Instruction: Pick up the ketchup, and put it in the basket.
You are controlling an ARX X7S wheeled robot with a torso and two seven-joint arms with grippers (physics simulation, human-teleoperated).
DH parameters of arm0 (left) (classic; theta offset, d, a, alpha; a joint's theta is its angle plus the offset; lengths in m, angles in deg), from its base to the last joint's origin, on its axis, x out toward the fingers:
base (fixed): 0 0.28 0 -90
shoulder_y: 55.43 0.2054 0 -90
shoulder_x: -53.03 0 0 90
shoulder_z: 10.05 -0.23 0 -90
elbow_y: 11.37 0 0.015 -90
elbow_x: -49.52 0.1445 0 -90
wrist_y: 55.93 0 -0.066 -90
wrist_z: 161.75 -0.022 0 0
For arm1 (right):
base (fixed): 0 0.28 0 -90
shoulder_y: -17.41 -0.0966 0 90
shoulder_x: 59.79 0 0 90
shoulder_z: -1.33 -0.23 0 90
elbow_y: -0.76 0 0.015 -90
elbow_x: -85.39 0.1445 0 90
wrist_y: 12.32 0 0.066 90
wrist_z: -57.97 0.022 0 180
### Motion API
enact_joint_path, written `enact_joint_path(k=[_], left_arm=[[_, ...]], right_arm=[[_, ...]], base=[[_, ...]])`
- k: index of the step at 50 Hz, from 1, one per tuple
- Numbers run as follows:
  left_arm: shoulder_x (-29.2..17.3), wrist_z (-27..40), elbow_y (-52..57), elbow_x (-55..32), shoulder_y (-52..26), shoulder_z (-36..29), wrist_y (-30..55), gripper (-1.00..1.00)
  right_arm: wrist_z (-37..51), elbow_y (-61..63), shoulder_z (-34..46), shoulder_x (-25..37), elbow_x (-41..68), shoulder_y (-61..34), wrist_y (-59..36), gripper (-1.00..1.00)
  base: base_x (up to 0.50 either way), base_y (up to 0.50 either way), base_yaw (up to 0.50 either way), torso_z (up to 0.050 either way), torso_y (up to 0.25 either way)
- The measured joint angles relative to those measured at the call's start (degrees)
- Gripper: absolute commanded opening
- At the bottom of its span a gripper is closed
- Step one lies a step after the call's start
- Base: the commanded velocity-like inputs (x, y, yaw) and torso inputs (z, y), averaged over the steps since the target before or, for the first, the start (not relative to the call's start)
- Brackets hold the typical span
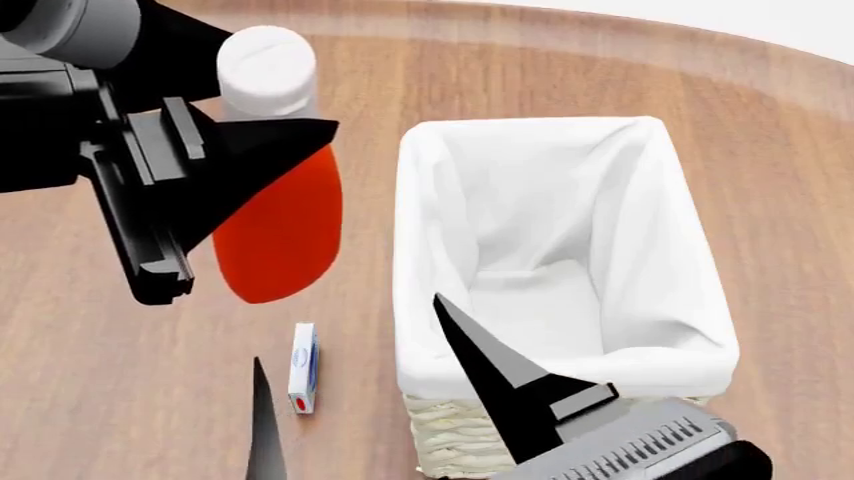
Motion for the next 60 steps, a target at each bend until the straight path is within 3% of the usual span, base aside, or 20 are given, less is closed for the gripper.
enact_joint_path(k=[60], left_arm=[[-0.3,0.1,1.4,-1.1,0.6,-0.8,-1.6,-1.00]], right_arm=[[-9.8,-14.0,-5.4,-6.7,9.8,1.8,4.4,1.00]], base=[[0.00,0.00,0.00,0.000,0.000]])
